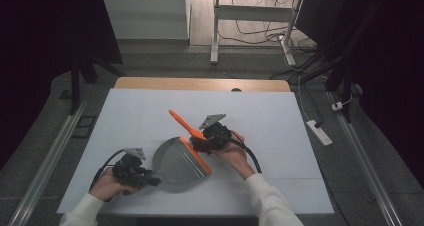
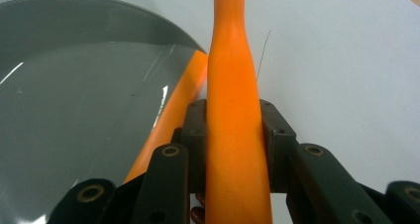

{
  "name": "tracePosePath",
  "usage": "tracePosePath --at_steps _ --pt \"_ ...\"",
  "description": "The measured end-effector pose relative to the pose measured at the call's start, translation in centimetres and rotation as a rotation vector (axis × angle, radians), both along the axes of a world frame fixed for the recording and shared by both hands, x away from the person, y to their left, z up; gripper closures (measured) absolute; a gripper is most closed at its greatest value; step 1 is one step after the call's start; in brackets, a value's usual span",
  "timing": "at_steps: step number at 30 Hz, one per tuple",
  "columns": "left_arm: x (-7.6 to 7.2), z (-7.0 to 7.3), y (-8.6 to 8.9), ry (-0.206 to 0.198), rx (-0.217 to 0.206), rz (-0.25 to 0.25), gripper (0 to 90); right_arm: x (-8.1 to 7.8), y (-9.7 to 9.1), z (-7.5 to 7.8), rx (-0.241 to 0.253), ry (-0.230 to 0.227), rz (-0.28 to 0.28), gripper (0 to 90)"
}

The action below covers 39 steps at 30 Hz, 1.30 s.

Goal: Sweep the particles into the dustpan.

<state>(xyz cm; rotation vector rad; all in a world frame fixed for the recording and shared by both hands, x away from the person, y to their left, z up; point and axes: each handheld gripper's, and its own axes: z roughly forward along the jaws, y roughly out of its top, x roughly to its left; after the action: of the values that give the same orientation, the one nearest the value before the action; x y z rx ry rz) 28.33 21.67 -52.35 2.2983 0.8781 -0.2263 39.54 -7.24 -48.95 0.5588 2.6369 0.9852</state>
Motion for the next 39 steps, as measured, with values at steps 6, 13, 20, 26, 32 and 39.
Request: tracePosePath --at_steps 6,13,20,26,32,39 --pt "0.0 0.0 0.0 0.000 0.001 -0.001 61.3 -0.4 0.6 0.0 0.016 0.021 0.022 69.4" --pt "0.0 0.0 0.0 0.000 0.004 -0.001 61.3 -0.9 1.1 0.0 0.033 0.032 0.046 69.3" --pt "0.0 0.0 0.0 -0.001 0.004 -0.001 61.3 -1.5 1.8 0.3 0.059 0.046 0.085 69.4" --pt "0.0 -0.1 0.0 -0.002 0.004 -0.002 61.3 -1.7 1.4 1.5 0.110 0.028 0.085 69.4" --pt "0.0 -0.1 0.0 0.000 0.003 -0.001 61.3 -1.1 0.0 2.2 0.124 0.003 0.015 69.4" --pt "0.0 -0.1 -0.1 0.002 0.002 0.000 61.3 -0.2 -1.2 2.1 0.118 -0.004 -0.046 69.4"
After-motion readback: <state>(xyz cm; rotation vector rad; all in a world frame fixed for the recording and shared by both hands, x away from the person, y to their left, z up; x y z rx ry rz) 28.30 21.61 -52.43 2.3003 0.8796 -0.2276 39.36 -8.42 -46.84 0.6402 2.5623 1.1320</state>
